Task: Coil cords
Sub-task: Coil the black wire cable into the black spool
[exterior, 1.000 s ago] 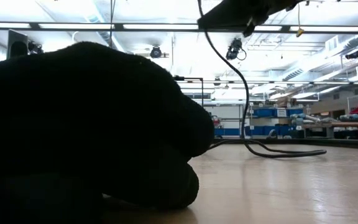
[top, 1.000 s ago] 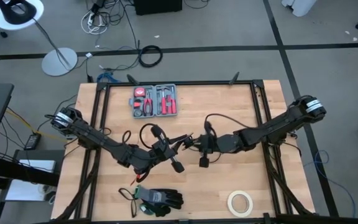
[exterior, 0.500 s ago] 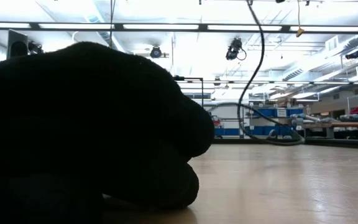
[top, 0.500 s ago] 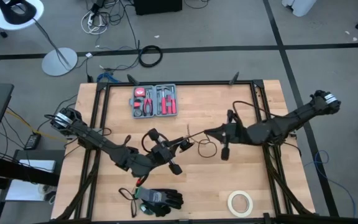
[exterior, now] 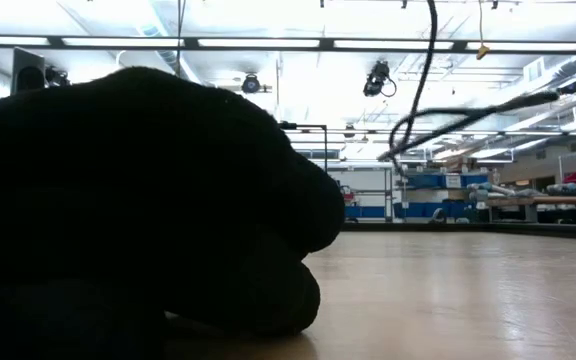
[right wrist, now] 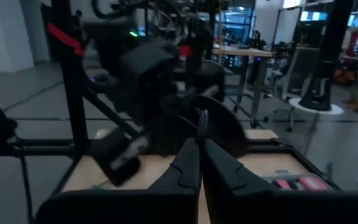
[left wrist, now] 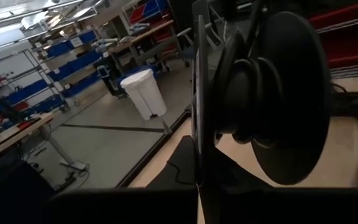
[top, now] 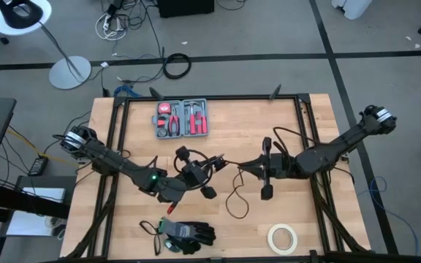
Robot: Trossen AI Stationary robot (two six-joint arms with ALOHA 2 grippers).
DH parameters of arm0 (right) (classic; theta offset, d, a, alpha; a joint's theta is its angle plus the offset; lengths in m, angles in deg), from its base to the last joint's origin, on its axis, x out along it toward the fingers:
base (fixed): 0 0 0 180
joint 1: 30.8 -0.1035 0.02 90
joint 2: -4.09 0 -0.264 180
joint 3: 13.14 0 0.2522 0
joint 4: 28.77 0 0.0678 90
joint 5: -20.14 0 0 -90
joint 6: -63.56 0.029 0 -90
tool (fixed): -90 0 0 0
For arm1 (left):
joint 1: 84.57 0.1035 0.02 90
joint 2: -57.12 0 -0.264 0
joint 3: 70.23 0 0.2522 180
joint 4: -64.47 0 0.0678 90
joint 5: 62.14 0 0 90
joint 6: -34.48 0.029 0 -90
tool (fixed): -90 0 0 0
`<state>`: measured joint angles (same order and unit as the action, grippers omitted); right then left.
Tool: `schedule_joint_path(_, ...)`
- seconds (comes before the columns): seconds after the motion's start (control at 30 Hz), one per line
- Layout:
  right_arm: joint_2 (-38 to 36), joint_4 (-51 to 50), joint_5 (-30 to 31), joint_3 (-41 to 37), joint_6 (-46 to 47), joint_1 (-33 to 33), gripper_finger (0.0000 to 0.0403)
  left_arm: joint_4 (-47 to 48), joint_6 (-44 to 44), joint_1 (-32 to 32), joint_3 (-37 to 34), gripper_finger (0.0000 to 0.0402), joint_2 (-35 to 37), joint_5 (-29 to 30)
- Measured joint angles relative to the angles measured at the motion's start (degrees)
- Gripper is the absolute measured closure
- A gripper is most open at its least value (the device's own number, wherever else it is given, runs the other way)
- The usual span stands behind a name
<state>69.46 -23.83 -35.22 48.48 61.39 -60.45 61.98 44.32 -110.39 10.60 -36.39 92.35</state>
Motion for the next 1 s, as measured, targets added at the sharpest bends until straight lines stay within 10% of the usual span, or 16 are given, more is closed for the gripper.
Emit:
schedule_joint_path(0.4,4.94,7.74,-1.76,3.80,-9.42,-2.23,0.0401,1.31,-2.28,0.91,0.04,0.0402,0.02,-0.80)
schedule_joint_path(1.0,18.70,-10.53,0.02,20.70,-10.88,-0.94,0.0401,0.52,-2.82,0.23,0.00,0.0402,0.02,-0.52)
